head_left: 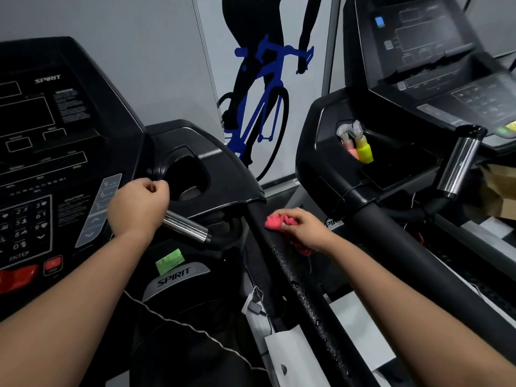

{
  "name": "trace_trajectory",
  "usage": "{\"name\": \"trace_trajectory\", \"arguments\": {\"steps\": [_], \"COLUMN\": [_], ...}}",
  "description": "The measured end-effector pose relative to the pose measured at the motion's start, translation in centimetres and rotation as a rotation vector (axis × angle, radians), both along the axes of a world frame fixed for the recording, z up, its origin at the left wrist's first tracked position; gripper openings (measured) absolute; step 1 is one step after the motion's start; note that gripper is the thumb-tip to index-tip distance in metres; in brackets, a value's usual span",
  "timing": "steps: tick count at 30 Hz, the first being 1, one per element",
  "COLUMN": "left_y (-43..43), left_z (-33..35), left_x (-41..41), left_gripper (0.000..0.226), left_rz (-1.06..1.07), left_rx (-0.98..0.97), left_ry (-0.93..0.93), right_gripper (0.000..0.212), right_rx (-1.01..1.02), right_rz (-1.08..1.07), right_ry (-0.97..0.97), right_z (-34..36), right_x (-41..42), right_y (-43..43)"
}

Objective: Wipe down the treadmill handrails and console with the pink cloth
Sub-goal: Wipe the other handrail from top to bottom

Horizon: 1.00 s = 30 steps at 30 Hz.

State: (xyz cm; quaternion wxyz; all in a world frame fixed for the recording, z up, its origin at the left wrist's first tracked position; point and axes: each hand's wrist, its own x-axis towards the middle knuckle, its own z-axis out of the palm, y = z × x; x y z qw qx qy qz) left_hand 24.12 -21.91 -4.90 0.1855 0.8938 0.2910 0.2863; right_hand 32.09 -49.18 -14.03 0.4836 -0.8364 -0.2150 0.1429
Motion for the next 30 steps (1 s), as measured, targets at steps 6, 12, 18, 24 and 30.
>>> {"name": "trace_trajectory", "arguments": {"steps": [6,12,18,24,30], "left_y": [-0.1,0.0,0.5,-2.3,-4.6], "left_z": [-0.1,-0.1,0.6,-0.5,-2.5], "left_x": [-0.1,-0.1,0.4,1.4,2.5], "left_gripper": [0.035,0.038,0.043,0.056,0.049], "left_rz": [-0.017,-0.046,-0.181,-0.321,-0.428], "left_rx": [0.072,0.284,0.649,0.869,0.746], "left_ry": [0.033,0.101,0.442,0.87,0.98], "right_gripper": [0.029,0.034,0.032,0.04,0.029], "right_rx": [0.092,0.157,0.127,0.153,0.171], "right_rz": [-0.013,-0.021,-0.048,0.03,-0.049], "right_ry": [-0.043,0.169,0.026,-0.054,0.158], "right_z": [-1.0,-2.1,-0.9,-2.5,-2.3], "right_x": [-0.4,-0.1,1.2,-1.1,-0.1], "right_y": [1.5,-1.2,2.5,-0.3,-0.8]}}
